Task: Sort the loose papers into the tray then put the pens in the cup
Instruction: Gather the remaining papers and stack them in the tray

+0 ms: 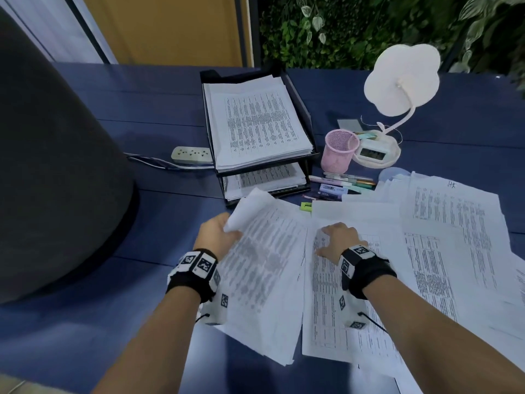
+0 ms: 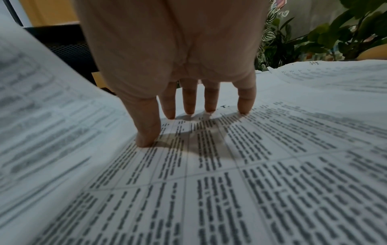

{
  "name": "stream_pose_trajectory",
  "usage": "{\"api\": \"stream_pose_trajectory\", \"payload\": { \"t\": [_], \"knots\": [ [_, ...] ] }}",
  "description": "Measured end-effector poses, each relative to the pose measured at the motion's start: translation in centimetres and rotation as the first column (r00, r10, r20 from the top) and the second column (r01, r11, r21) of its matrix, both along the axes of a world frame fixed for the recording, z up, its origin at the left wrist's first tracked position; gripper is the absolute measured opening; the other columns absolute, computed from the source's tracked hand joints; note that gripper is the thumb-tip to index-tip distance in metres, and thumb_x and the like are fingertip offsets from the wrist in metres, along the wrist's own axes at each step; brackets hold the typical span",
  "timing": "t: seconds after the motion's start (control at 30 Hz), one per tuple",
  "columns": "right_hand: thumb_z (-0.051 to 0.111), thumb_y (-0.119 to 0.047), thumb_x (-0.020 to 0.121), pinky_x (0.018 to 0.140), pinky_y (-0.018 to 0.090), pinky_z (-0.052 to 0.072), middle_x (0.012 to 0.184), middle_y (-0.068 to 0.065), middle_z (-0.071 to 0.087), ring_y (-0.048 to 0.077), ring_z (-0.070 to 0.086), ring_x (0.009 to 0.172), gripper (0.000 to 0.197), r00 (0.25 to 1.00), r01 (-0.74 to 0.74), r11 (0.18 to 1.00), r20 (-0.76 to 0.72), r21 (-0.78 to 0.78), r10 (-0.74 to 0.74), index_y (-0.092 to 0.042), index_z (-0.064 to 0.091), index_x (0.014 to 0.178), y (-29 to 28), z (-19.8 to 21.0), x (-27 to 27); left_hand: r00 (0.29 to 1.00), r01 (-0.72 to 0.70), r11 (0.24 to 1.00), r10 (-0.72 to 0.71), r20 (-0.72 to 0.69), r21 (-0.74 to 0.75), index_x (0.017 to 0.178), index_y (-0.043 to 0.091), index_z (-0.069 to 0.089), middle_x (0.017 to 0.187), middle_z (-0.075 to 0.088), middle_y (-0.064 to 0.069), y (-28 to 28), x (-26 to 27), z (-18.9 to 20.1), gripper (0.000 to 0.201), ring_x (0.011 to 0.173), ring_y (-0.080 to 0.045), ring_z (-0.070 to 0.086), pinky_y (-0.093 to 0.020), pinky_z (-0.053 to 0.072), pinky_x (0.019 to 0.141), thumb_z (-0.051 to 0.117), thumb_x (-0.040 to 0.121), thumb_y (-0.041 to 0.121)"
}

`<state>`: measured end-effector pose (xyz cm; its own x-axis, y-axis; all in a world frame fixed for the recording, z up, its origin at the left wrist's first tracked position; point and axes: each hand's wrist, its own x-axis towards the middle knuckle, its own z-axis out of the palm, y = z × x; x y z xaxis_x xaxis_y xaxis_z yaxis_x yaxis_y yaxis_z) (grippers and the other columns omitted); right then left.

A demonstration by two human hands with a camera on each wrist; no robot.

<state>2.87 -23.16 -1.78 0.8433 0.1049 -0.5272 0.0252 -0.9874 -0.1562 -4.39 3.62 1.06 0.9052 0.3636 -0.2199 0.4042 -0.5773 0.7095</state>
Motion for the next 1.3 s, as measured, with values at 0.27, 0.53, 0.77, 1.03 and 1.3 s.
{"api": "stream_pose_trajectory", "payload": {
  "t": [0.27, 0.53, 0.77, 1.03, 1.3],
  "knots": [
    [0.071, -0.033, 0.081, 0.1, 0.036, 0.045, 0.136, -0.005, 0.048, 0.018, 0.05, 0.12, 0.065, 0.956, 0.282, 0.741, -0.113, 0.609, -0.271, -0.024, 0.043, 0.139, 0.0, 2.2, 0.2, 0.935, 0.079, 0.91, 0.075, 0.347, -0.408, 0.101, 0.016, 0.064, 0.093, 0.068, 0.002, 0.8, 2.2, 10.0, 0.036, 0.081, -0.015, 0.066, -0.02, 0.055, 0.06, 0.076, 0.073, -0.002],
    [0.058, 0.007, 0.086, 0.094, 0.037, 0.049, 0.106, 0.002, 0.067, 0.016, 0.064, 0.097, 0.028, 0.907, 0.167, 0.012, -0.149, 0.986, -0.395, -0.009, 0.059, 0.11, 2.9, 9.6, 1.3, 0.865, 0.142, 0.818, 0.172, 0.471, -0.558, 0.098, 0.023, 0.062, 0.095, 0.073, 0.006, -1.4, 3.2, 11.9, 0.04, 0.097, -0.013, 0.068, -0.033, 0.055, 0.086, 0.076, 0.072, -0.004],
    [0.052, 0.01, 0.086, 0.095, 0.032, 0.05, 0.108, -0.003, 0.066, 0.011, 0.063, 0.101, 0.039, 0.871, 0.046, 0.11, 0.014, 0.993, -0.492, -0.016, 0.054, 0.115, 3.4, 9.7, 0.8, 0.832, 0.026, 0.789, 0.324, 0.451, -0.614, 0.118, 0.022, 0.052, 0.117, 0.064, -0.005, -2.6, 4.0, 9.6, 0.062, 0.109, -0.018, 0.062, -0.038, 0.054, 0.091, 0.085, 0.065, 0.018],
    [0.052, 0.01, 0.087, 0.097, 0.03, 0.049, 0.118, 0.003, 0.063, 0.011, 0.062, 0.103, 0.048, 0.86, 0.139, 0.159, -0.04, 0.977, -0.508, -0.005, 0.045, 0.132, 3.3, 9.0, 0.7, 0.885, -0.001, 0.759, 0.304, 0.353, -0.651, 0.118, 0.021, 0.049, 0.119, 0.063, -0.004, -2.7, 4.4, 6.9, 0.04, 0.111, -0.018, 0.061, -0.044, 0.047, 0.101, 0.069, 0.084, 0.014],
    [0.045, 0.017, 0.083, 0.096, 0.027, 0.048, 0.118, 0.004, 0.061, 0.01, 0.06, 0.103, 0.054, 0.851, 0.141, 0.17, -0.031, 0.975, -0.525, -0.006, 0.042, 0.131, 2.9, 8.9, 1.2, 0.888, -0.03, 0.743, 0.328, 0.324, -0.669, 0.119, 0.019, 0.043, 0.112, 0.062, 0.002, -2.9, 4.6, 6.0, 0.045, 0.105, -0.014, 0.061, -0.031, 0.05, 0.092, 0.065, 0.085, 0.001]
  ]
}}
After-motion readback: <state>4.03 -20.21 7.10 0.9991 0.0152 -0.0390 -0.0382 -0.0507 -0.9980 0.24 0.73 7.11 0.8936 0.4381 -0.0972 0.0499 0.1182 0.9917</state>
